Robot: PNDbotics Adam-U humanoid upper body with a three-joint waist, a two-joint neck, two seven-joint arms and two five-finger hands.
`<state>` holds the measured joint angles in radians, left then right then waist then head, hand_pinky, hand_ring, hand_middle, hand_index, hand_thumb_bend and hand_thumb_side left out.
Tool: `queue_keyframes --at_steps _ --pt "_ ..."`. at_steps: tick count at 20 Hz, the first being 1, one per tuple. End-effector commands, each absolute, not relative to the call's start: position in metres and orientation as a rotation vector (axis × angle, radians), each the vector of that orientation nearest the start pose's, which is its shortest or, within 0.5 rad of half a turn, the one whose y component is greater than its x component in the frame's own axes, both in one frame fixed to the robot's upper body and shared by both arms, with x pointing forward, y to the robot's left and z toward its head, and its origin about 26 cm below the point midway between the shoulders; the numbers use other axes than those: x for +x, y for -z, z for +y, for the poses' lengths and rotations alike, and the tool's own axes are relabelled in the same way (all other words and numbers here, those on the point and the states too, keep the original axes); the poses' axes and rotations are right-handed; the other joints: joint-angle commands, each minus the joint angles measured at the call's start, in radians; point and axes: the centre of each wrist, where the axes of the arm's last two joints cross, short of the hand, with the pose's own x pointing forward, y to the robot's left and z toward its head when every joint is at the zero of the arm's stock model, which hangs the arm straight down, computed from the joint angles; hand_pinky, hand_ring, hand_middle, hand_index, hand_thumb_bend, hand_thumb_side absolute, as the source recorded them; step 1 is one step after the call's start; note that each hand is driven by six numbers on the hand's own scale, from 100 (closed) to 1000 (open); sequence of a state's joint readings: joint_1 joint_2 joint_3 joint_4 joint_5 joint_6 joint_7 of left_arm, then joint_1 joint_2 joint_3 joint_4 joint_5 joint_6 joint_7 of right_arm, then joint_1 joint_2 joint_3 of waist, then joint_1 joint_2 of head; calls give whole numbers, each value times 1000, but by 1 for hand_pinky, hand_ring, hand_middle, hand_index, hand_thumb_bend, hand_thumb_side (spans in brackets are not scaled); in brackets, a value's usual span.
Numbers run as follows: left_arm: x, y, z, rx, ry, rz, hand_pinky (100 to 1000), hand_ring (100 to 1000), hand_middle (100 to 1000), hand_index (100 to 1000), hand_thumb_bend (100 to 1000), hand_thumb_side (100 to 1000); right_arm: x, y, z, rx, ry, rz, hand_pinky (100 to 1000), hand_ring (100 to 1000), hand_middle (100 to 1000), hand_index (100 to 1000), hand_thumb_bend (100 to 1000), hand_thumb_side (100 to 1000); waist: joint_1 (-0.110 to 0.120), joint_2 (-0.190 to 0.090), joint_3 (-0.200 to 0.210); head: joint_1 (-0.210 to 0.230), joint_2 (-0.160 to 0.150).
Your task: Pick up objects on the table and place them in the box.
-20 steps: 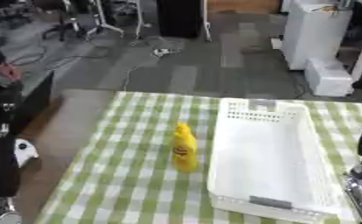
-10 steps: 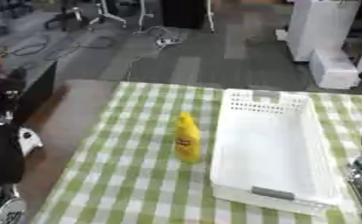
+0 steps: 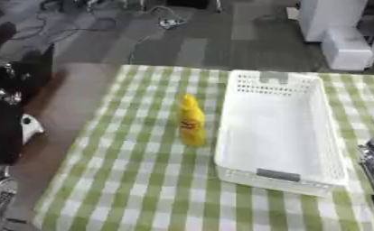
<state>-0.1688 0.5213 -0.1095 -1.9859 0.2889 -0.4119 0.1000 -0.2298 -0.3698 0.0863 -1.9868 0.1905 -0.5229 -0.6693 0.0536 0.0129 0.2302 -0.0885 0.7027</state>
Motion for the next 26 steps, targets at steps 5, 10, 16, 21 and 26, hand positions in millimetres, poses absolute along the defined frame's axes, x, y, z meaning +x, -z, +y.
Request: queue_keyframes --at_steps 5,10,16,21,26 --pt "290 -202 285 -8 554 -2453 900 639 873 1000 413 779 293 -184 -253 398 -218 3380 401 624 694 756 100 944 8 -11 -9 -11 8" --pt "297 -217 285 -16 636 -2416 884 619 856 1000 410 793 294 -186 -251 377 -213 3381 402 625 694 756 100 944 13 -10 -18 0 10" --pt "319 -218 294 18 699 -2338 888 616 858 1000 390 823 294 -187 -249 352 -201 3388 402 625 694 756 100 944 17 -10 -27 5 24" --pt "338 -214 301 75 759 -2290 890 620 861 1000 389 829 295 -187 -247 333 -192 3394 401 625 695 757 100 944 19 -8 -34 12 24" --pt "353 -213 306 144 843 -2257 904 640 870 1000 384 848 295 -189 -246 318 -190 3393 402 626 695 757 100 944 21 -7 -39 13 23"
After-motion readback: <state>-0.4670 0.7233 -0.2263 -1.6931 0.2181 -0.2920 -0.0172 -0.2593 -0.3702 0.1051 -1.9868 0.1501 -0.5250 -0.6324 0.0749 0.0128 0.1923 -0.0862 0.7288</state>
